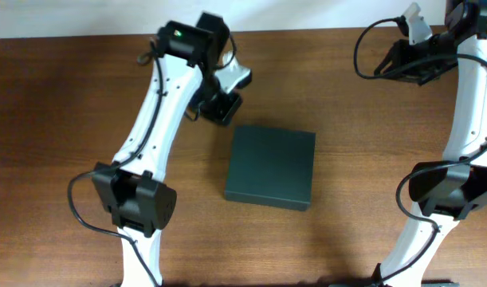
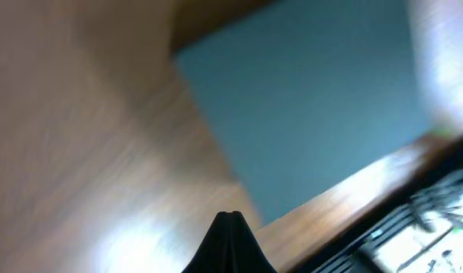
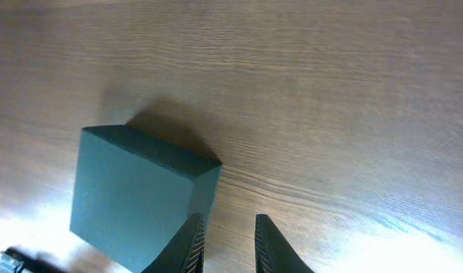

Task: Pack container
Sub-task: 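Move the right gripper onto the top of the closed lid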

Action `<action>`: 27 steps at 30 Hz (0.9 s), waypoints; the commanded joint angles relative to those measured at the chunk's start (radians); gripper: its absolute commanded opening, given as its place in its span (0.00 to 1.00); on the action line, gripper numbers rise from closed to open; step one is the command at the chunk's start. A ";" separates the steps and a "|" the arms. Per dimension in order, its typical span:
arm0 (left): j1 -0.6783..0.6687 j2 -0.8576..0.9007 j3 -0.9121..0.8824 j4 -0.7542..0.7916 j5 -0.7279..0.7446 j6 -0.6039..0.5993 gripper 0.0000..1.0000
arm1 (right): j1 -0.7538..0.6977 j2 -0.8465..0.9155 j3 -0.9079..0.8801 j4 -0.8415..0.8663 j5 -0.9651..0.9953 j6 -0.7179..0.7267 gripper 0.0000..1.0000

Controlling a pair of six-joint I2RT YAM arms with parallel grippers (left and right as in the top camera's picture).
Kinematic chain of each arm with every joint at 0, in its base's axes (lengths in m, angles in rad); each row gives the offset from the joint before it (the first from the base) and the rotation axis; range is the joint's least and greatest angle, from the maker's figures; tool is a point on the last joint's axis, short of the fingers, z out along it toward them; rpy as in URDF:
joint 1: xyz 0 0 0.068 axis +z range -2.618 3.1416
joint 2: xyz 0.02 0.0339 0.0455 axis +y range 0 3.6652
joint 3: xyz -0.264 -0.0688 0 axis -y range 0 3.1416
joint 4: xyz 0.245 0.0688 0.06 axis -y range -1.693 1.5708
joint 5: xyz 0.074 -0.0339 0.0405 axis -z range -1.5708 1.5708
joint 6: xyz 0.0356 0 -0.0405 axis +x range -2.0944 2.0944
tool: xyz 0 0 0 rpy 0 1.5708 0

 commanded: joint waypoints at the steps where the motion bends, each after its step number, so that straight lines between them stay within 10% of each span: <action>1: 0.009 -0.098 -0.076 -0.002 -0.247 -0.069 0.02 | -0.002 -0.104 0.014 -0.006 0.100 0.080 0.21; 17: 0.230 -0.360 -0.169 0.025 -0.313 -0.139 0.02 | 0.244 -0.518 -0.466 -0.006 0.254 0.138 0.27; 27: 0.230 -0.644 -0.618 0.312 -0.312 -0.121 0.02 | 0.384 -0.592 -0.826 0.153 0.254 0.156 0.27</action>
